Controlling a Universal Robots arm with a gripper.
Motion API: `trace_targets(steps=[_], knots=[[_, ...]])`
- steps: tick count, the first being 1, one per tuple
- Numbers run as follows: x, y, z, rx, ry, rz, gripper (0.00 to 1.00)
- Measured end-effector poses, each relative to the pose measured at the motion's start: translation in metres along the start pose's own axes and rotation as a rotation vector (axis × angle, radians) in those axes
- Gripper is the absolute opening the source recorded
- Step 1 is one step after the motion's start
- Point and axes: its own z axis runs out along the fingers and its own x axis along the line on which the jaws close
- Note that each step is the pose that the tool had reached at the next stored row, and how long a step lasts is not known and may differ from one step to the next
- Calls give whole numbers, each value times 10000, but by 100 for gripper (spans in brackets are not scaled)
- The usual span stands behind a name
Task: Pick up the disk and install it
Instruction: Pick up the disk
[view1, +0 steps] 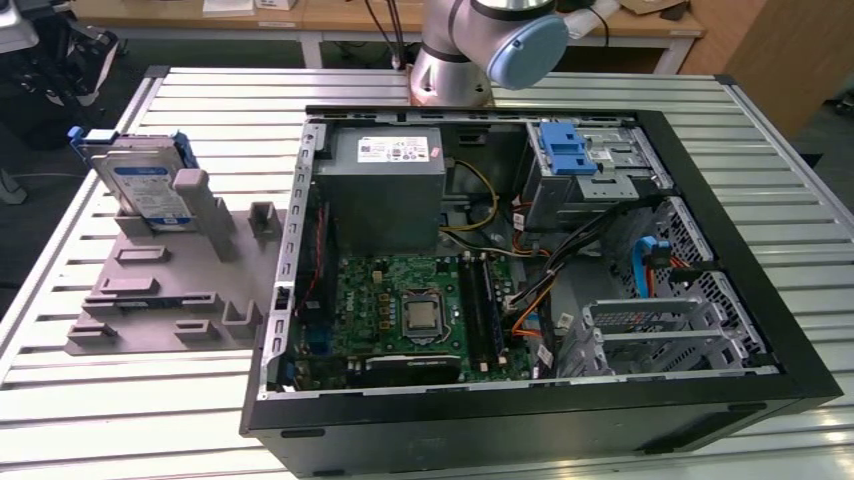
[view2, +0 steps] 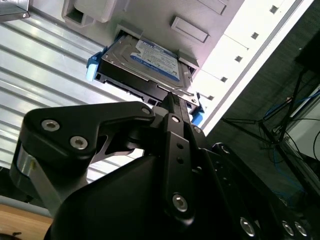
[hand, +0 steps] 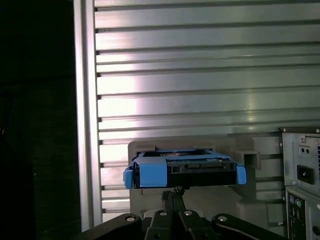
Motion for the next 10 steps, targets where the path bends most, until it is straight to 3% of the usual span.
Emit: trace_targets(steps=[10], knots=[[1,0,0,-5,24,-559,11]])
